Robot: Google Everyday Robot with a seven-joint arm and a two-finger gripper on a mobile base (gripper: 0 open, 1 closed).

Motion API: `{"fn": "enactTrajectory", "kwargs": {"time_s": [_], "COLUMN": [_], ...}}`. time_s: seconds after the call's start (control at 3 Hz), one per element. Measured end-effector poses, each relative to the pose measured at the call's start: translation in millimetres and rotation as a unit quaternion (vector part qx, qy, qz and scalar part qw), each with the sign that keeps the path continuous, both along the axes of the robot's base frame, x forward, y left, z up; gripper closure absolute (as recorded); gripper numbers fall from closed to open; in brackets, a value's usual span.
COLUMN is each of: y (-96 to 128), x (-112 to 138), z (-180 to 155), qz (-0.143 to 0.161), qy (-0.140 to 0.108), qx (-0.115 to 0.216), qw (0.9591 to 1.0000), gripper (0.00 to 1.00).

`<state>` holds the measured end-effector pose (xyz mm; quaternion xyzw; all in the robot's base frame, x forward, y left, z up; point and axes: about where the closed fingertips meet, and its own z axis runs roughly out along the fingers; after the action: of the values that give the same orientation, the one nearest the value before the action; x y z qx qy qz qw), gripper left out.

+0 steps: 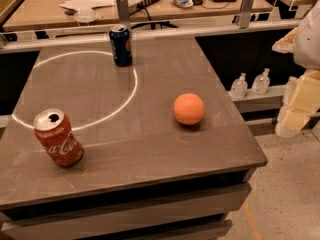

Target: Move orange near coke can

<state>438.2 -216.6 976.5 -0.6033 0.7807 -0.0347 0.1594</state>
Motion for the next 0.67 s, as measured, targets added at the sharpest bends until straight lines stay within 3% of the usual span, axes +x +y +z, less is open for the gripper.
{"fn": "enactTrajectory", "kwargs": {"time_s": [0.33, 0.67], "y": [0, 11], "x": [0, 5], "z": [0, -19], "qz": [0.0, 0.022], "qy": [0.0, -0.011], "qx": [0.0, 0.074], "qw": [1.0, 0.9969], "gripper": [0.0, 0.0]}}
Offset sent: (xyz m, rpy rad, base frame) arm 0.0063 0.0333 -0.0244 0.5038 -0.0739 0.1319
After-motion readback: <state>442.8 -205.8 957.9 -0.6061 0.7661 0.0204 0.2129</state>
